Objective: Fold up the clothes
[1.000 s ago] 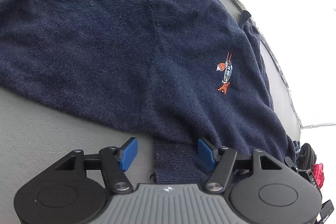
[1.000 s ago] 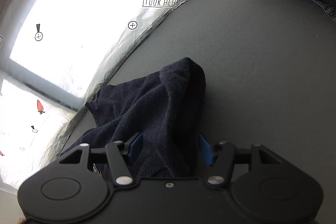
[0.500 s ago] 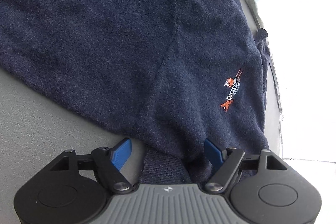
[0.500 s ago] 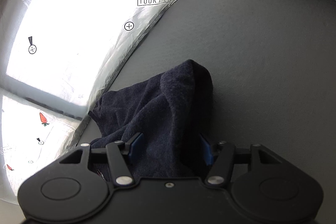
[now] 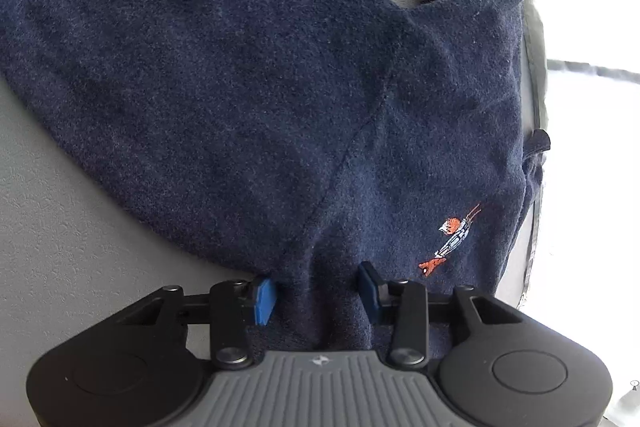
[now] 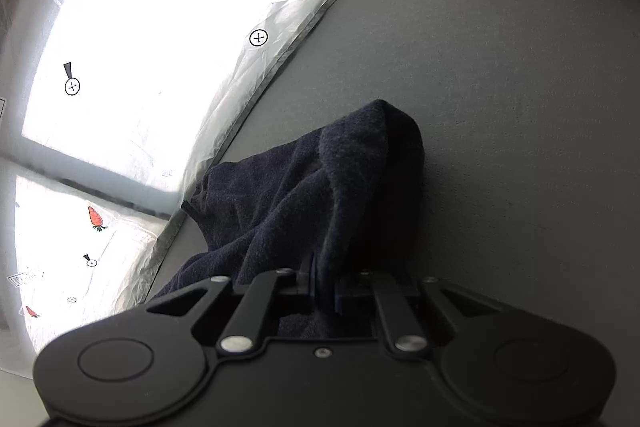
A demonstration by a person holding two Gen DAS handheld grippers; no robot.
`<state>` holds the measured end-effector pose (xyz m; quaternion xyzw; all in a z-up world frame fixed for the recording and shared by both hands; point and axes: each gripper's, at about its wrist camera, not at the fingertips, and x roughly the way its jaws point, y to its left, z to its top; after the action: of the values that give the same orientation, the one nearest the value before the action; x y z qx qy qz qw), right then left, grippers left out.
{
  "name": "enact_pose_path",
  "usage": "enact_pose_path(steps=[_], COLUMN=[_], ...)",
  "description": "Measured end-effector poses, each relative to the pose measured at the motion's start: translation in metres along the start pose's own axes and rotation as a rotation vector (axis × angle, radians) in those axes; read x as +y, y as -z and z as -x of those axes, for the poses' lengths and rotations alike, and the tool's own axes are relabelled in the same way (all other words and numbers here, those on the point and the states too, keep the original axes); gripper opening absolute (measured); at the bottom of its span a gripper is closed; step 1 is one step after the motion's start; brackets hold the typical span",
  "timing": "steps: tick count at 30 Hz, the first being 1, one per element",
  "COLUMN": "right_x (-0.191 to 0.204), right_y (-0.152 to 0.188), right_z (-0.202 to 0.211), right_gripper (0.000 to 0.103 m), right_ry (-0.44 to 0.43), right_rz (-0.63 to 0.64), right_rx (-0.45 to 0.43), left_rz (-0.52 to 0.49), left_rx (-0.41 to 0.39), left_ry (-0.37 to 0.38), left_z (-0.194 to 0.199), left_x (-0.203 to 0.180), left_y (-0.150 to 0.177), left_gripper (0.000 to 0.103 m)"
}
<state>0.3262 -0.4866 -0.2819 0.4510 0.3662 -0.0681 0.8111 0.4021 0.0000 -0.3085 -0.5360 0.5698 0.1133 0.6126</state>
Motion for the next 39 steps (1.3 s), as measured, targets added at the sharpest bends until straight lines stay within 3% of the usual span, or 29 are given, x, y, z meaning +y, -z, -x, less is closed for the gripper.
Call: enact_pose_path(steps=[1,5,7,11,16,19,24,29,34,36,39], right_x=[0.0,-0.002,-0.004,0.001,0.048,0.081,0.139,0.183,0.193,0.188,0.173], right_y=[0.0,-0.002,-0.005,-0.014,-0.023,-0.03,-0.034,-0.023,0.0,0.01,0.027], right_z=[0.001,0.009,0.015,0.033,0.064,0.094,0.153,0.239,0.326,0.35,0.379], right_gripper=[0.006,0.005,0.005,0.005,0.005,0.005,0.005,0.005,0.005,0.005,0.005], right_ry=[-0.012,-0.135,-0.225,-0.417,-0.556,-0.671,-0.863,-1.039,-1.127,-1.151,-1.172], right_rz=[-0.003,-0.076,-0.143,-0.232,-0.118,-0.067,0.045,0.192,0.306,0.319,0.321], right_rx=[-0.005,-0.022,-0.039,-0.075,-0.128,-0.164,-0.246,-0.345,-0.442,-0.454,-0.445], left_rz=[-0.004,-0.027,-0.112,-0.3,-0.605,-0.725,-0.782,-0.829,-0.869,-0.875,-0.868], left_rx=[-0.013,-0.067,-0.139,-0.357,-0.679,-0.849,-1.084,-1.283,-1.36,-1.341,-1.25], left_ry=[0.02,0.094,0.116,0.143,0.221,0.289,0.454,0.576,0.712,0.75,0.783], left_z=[0.002,0.022,0.039,0.095,0.18,0.228,0.316,0.388,0.449,0.466,0.482], left_x=[0.001,-0.004,-0.018,-0.053,-0.1,-0.113,-0.108,-0.084,-0.051,-0.034,-0.007], left_y=[0.0,-0.004,-0.003,0.011,0.058,0.088,0.136,0.19,0.239,0.255,0.268], left_gripper=[0.014,0.01,0.008,0.008,0.007,0.007,0.007,0.007,0.008,0.008,0.008])
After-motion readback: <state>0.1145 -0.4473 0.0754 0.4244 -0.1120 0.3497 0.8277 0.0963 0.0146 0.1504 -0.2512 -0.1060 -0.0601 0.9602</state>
